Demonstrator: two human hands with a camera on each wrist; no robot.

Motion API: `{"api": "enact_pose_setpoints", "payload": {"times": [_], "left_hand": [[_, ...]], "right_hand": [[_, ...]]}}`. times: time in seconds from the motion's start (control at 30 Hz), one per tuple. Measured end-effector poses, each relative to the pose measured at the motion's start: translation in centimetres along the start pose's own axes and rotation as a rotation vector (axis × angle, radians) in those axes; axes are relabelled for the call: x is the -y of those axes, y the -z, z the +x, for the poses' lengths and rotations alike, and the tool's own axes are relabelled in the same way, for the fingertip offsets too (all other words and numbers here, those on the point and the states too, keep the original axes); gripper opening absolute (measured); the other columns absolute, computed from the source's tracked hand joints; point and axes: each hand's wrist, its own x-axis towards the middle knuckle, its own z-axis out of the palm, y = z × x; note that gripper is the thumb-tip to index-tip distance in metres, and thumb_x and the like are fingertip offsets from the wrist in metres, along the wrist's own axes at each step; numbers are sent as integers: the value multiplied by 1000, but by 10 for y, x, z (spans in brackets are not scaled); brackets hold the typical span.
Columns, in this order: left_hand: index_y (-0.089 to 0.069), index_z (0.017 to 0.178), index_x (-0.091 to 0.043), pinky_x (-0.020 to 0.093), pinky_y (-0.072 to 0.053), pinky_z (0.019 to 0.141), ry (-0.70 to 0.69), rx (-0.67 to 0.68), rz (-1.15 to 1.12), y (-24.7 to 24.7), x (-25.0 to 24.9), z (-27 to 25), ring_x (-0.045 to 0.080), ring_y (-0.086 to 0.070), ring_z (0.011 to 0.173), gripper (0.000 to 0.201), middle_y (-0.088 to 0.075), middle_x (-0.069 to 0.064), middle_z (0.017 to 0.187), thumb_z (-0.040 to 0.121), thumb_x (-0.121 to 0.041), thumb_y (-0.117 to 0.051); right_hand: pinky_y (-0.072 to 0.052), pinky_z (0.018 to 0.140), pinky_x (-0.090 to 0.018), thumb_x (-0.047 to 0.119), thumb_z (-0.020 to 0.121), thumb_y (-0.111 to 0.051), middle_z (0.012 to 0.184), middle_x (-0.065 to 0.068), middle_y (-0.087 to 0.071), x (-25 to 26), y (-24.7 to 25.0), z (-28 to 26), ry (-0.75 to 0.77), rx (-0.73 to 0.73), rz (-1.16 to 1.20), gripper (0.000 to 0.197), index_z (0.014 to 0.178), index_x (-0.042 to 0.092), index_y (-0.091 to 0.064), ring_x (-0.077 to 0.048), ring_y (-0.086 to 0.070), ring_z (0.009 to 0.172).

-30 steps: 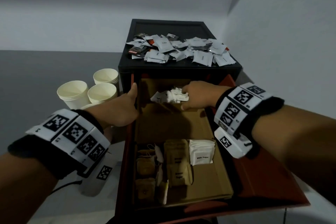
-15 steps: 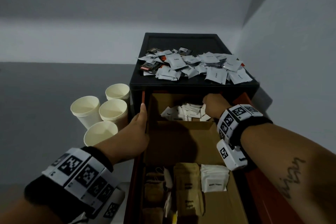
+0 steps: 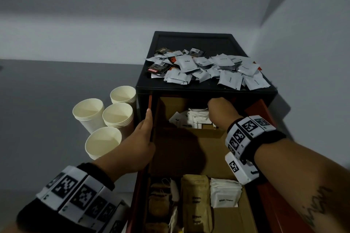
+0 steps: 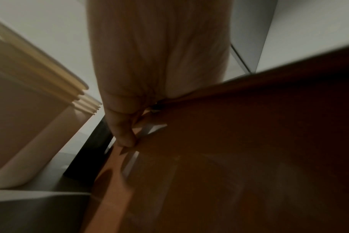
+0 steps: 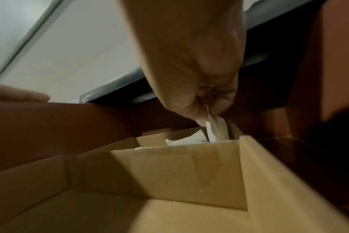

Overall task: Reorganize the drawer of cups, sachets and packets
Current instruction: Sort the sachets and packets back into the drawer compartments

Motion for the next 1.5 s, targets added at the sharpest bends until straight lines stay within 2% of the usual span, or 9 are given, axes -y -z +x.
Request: {"api": "enact_pose_setpoints", "payload": {"times": [0.13, 0.23, 0.33, 0.53, 0.77, 1.0, 1.17, 1.33, 1.5], "left_hand": [[19, 147, -18, 9, -5, 98, -16, -10, -19, -1, 1, 0, 11, 3, 144, 84, 5, 0, 159, 91, 5, -38], [19, 147, -18, 10, -6, 100, -15, -5, -36, -1, 1, 0, 11, 3, 144, 84, 5, 0, 159, 90, 5, -38], [20, 147, -18, 11, -6, 100, -10, -2, -28, -1, 1, 0, 12, 2, 145, 84, 5, 0, 159, 91, 5, -38], [21, 146, -20, 9, -6, 98, -7, 0, -38, -1, 1, 0, 11, 2, 144, 84, 6, -2, 159, 91, 4, -38], [20, 147, -21, 10, -9, 101, -11, 6, -65, -1, 3, 0, 9, -2, 144, 84, 6, -4, 158, 91, 3, -38], [21, 146, -22, 11, -14, 100, -5, 8, -75, -2, 2, 1, 13, -6, 145, 85, 2, -1, 159, 92, 4, -38], [20, 147, -22, 10, -12, 100, -2, 5, -92, -1, 0, 0, 12, -5, 145, 85, 3, -2, 159, 91, 5, -38], [19, 148, -20, 3, -6, 95, -10, -8, -85, -2, 0, 0, 9, -4, 143, 85, 4, -3, 159, 91, 5, -38], [19, 147, -20, 7, -3, 98, -11, 0, -97, -1, 1, 0, 8, 0, 143, 85, 6, -3, 158, 91, 6, -38]], "right_hand": [[-48, 83, -37, -5, 90, -40, 110, -19, -60, 9, 0, -3, 110, -20, -104, 23, 98, -1, -61, -33, -58, 102], [-38, 98, -40, 12, 92, -48, 132, -14, -45, 14, -5, -1, 165, 140, -111, 40, 131, 8, -43, -35, -42, 122], [-35, 102, -38, 32, 88, -61, 142, -14, -36, 16, -5, 6, 150, 300, -22, 69, 144, 14, -24, -34, -37, 129], [-35, 106, -37, 54, 85, -55, 147, -12, -33, 25, -13, 22, 41, 427, 16, 83, 146, 10, -19, -30, -36, 133], [-34, 105, -42, 28, 92, -48, 142, -17, -36, 47, -25, 23, -26, 338, 4, 54, 140, 11, -30, -34, -38, 129], [-38, 101, -40, 13, 93, -45, 134, -16, -47, 63, -21, 21, 122, 247, 58, 42, 135, 14, -41, -35, -46, 123], [-37, 101, -38, 8, 89, -55, 134, -17, -45, 65, -16, 23, 181, 282, -22, 48, 134, 6, -37, -32, -46, 124], [-35, 102, -43, 20, 93, -42, 136, -17, -41, 61, -16, 23, 107, 372, -56, 50, 140, 16, -27, -36, -41, 125], [-34, 105, -42, 14, 93, -49, 139, -17, -40, 69, -15, 29, 116, 388, -79, 51, 140, 9, -30, -34, -41, 128]]}}
